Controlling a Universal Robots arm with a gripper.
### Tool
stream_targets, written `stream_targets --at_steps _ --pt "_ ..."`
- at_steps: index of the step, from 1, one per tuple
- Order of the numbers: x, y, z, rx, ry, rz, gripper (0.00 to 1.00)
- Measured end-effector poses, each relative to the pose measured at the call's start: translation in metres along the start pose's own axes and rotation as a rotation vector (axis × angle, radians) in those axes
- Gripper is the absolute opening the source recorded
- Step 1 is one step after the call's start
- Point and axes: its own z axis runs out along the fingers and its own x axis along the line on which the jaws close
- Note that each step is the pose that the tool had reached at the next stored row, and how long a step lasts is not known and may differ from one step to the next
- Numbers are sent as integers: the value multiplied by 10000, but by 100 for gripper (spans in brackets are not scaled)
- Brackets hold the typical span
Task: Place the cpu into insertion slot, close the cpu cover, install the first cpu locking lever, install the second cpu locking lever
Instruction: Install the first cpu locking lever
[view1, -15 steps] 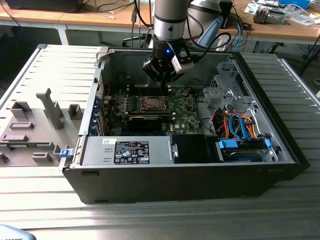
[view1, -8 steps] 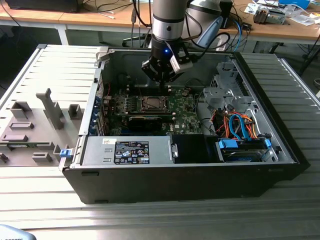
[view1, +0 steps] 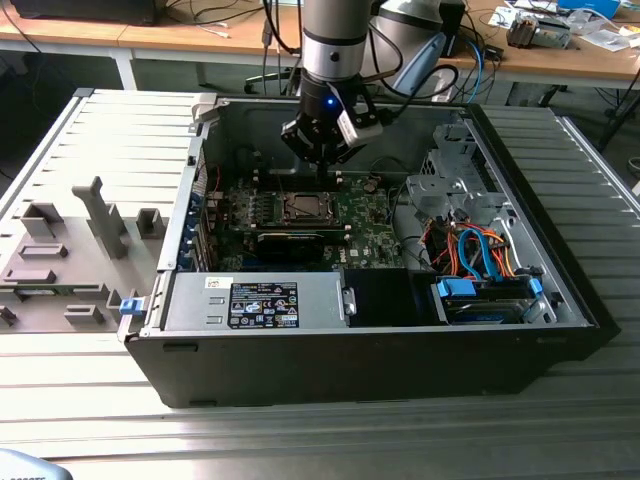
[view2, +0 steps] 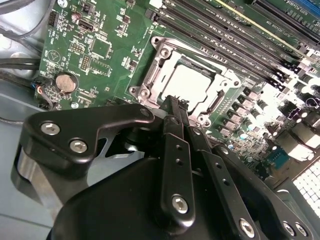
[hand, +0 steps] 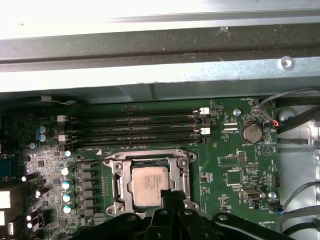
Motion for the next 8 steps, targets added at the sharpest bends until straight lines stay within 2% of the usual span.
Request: stream_targets --at_steps 8 --pt "68 -3 0 0 0 1 11"
